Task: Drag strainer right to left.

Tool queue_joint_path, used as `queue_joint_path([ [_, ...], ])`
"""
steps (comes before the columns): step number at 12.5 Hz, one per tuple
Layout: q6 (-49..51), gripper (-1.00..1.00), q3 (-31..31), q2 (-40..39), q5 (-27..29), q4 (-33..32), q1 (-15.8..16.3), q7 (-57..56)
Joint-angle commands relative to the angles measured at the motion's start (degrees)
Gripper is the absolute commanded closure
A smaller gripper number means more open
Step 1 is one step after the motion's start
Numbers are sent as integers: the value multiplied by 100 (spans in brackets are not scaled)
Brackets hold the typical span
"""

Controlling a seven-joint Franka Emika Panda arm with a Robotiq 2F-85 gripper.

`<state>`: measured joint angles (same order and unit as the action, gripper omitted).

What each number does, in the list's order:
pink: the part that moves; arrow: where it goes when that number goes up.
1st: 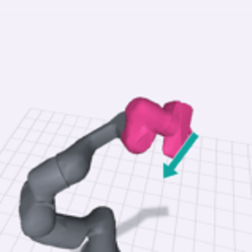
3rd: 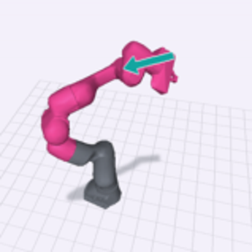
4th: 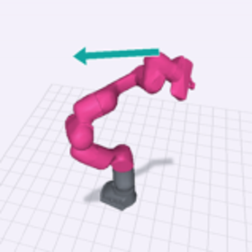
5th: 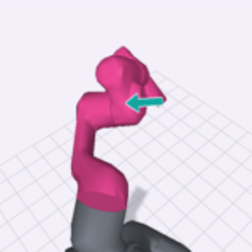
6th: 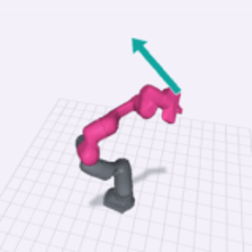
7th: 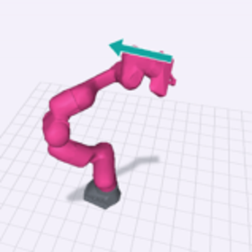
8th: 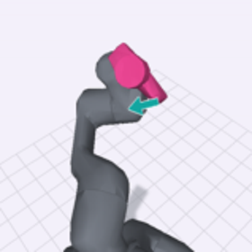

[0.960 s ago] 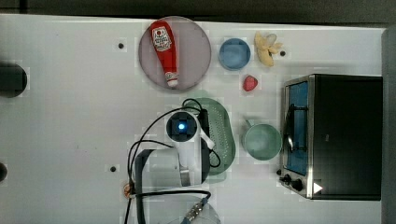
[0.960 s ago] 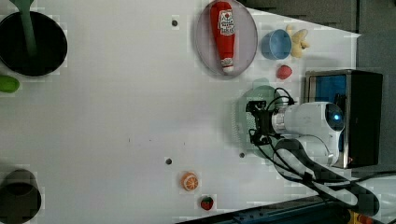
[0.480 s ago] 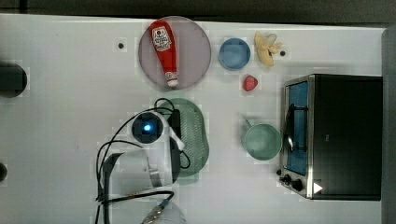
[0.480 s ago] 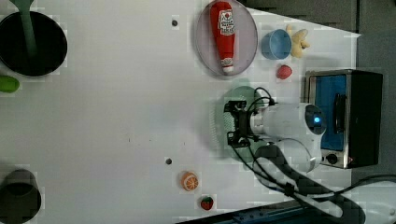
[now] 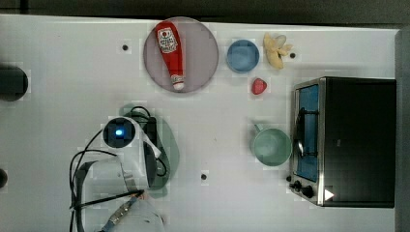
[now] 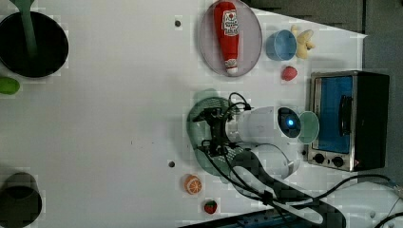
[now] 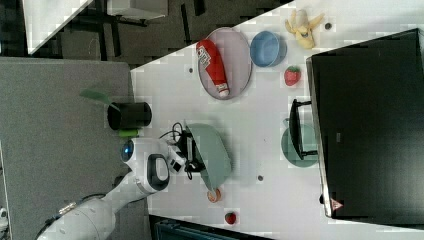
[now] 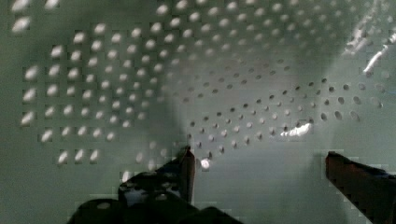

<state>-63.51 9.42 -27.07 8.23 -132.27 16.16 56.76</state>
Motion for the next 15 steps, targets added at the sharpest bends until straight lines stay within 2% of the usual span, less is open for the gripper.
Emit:
queue_joint_path([
  [1,160,-100,-94,11,136,359,322,390],
  [9,301,-100,-93,-251,214,892,1003,1131],
  [15,307,-100,-93,-482,668,1274,1364,1136],
])
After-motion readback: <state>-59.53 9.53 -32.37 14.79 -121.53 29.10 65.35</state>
